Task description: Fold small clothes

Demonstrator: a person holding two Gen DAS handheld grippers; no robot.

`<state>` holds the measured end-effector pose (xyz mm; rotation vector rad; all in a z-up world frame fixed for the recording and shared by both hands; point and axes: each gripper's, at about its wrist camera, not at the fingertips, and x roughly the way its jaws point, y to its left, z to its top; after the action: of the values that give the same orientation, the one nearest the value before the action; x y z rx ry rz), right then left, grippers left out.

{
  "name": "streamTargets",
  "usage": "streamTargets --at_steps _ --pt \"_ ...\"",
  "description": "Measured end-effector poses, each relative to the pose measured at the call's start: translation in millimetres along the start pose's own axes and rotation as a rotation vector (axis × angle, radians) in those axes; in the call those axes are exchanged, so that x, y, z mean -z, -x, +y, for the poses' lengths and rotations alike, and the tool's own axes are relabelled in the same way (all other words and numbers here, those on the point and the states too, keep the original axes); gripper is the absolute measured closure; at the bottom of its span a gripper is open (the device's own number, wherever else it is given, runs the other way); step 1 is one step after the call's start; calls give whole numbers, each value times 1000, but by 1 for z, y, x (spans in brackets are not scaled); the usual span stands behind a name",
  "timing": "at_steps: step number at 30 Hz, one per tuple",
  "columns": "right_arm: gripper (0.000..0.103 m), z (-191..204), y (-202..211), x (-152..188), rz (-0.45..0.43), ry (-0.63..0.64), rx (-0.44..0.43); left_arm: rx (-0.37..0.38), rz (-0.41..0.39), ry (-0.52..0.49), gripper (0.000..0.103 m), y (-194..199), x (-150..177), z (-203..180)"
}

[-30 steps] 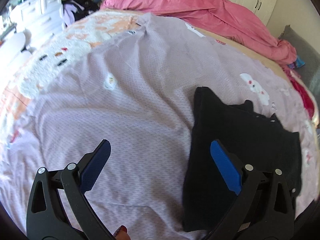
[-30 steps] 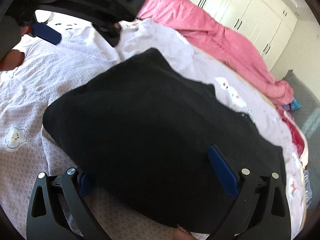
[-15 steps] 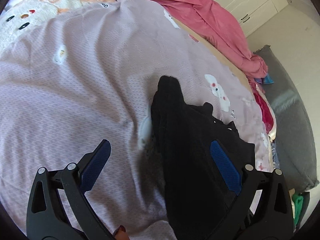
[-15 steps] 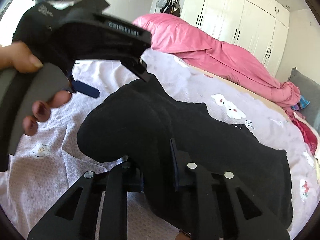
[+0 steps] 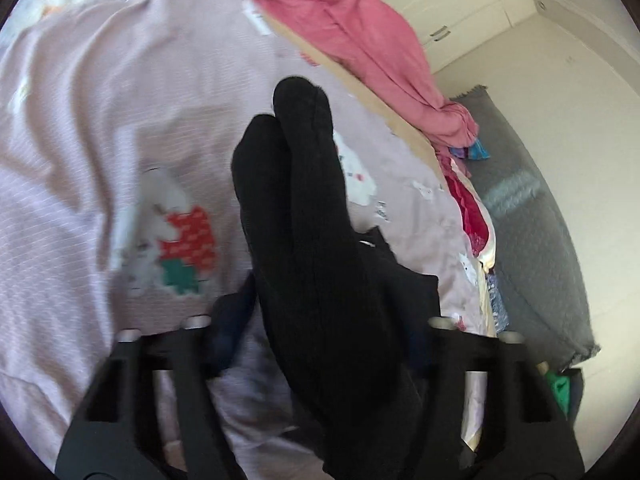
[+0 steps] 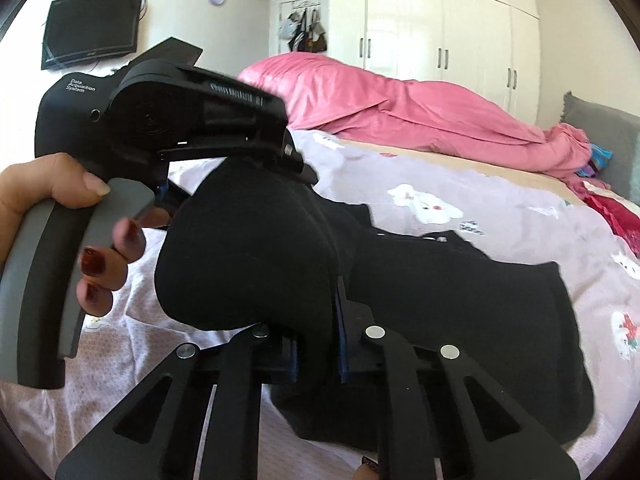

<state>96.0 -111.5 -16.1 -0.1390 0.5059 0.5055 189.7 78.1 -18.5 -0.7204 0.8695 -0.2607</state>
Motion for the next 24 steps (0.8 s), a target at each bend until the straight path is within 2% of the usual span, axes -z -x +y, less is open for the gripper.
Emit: streamTargets --at_steps 1,2,5,9,13,18,21,24 --pt "91 -4 4 1 -4 -10 4 4 -1 -8 69 -3 2 -7" --pt "91 -8 8 2 -8 -22 10 12 -1 -14 69 -7 3 -16" --pt "92 -25 21 7 -17 -69 29 16 9 -45 70 -19 7 -44" --pt "92 -55 41 14 -31 -148 55 -15 20 -137 71 -36 15 -88" --pt "92 -82 54 23 -22 -245 60 -36 70 -190 71 -62 23 -125" --pt "92 -108 53 40 28 -388 32 -127 119 -254 71 -96 38 -148" --pt "92 -122 58 57 50 -474 17 -146 155 -278 71 -114 47 -155" --pt "92 -133 59 65 63 -506 15 -162 183 -296 71 -127 55 -164"
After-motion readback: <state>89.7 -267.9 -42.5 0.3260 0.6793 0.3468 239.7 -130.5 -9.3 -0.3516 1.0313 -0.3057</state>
